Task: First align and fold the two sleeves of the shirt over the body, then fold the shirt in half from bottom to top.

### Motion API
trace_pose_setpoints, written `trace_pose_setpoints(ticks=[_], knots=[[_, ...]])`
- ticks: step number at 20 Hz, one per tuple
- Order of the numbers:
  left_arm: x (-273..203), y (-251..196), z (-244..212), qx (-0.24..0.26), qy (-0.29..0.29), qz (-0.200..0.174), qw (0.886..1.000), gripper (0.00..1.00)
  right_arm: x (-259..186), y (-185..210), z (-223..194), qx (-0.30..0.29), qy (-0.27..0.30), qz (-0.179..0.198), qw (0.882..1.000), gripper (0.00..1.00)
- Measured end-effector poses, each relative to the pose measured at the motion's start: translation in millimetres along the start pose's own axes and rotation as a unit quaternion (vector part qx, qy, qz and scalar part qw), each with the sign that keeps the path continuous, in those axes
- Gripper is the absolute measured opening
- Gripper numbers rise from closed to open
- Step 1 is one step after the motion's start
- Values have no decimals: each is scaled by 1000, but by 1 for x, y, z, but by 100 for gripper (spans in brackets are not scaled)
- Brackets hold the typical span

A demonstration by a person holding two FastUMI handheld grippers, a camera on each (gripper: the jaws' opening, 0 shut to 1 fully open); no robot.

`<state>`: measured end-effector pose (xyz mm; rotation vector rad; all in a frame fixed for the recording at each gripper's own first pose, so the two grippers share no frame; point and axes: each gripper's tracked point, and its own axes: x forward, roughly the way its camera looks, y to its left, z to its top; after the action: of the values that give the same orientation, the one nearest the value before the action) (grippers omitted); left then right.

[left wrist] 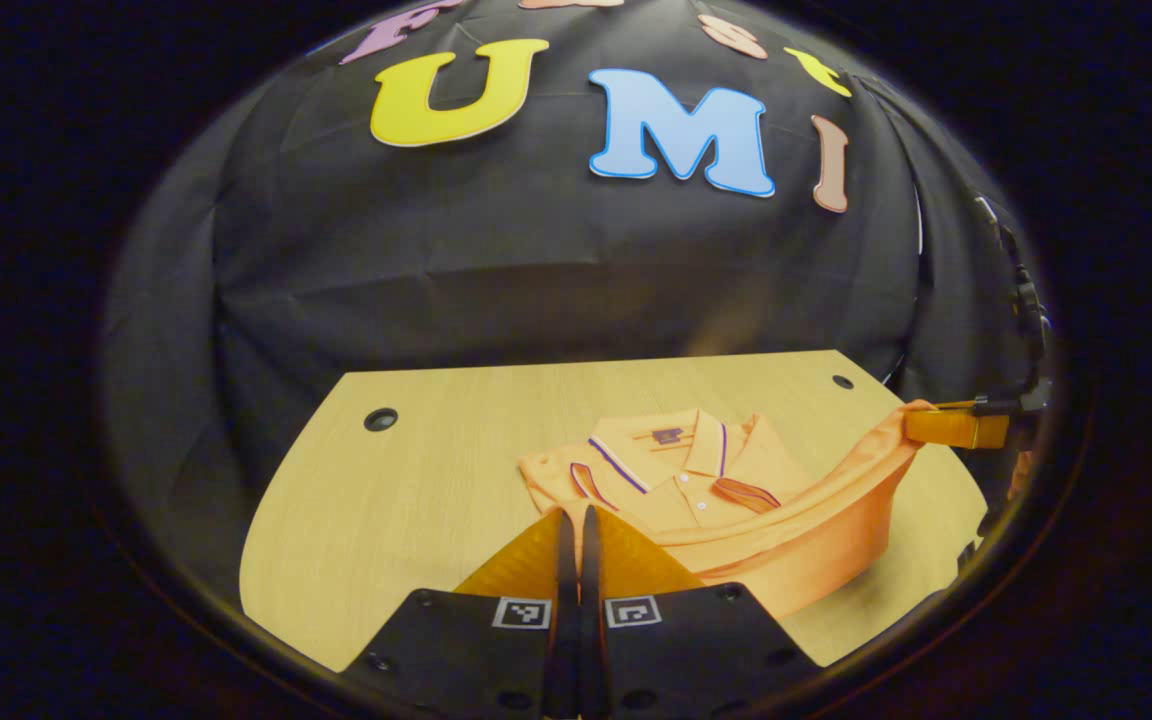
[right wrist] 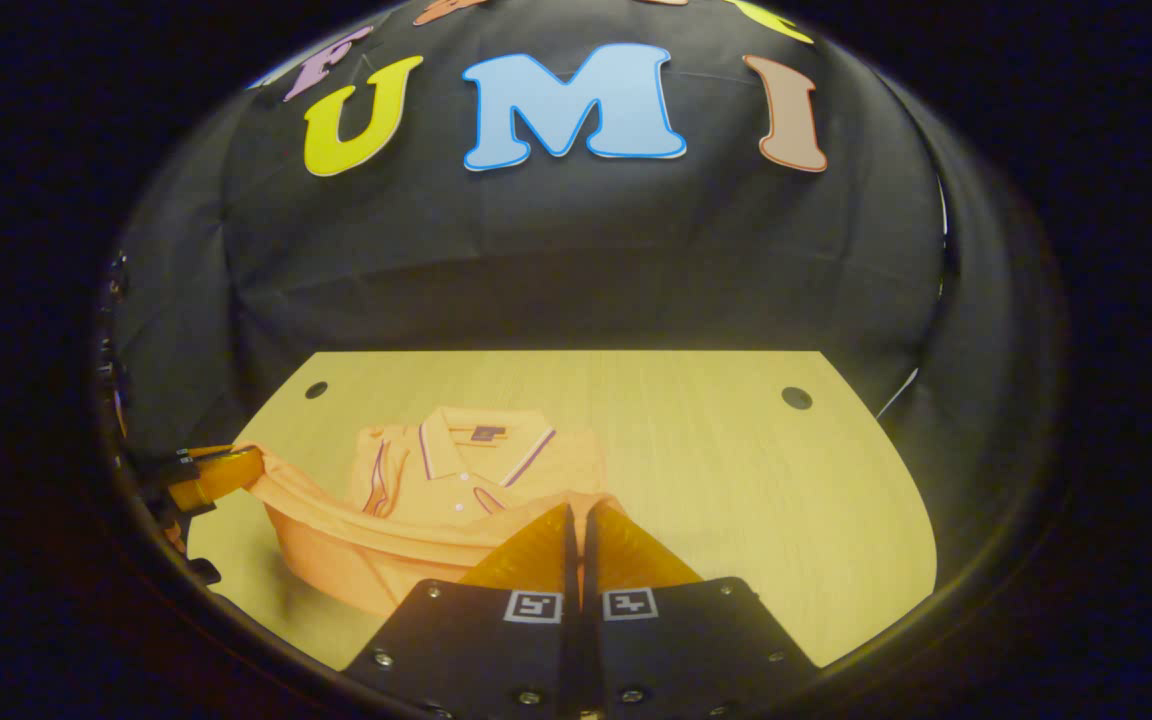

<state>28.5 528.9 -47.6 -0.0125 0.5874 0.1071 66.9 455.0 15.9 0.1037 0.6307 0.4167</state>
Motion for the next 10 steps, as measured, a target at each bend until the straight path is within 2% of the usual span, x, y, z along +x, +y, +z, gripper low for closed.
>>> trace_pose_setpoints(ticks=[10], knots=[[84,31,26,-8,-13,20,1000,5,73,1,38,10,8,-15,1000,1]])
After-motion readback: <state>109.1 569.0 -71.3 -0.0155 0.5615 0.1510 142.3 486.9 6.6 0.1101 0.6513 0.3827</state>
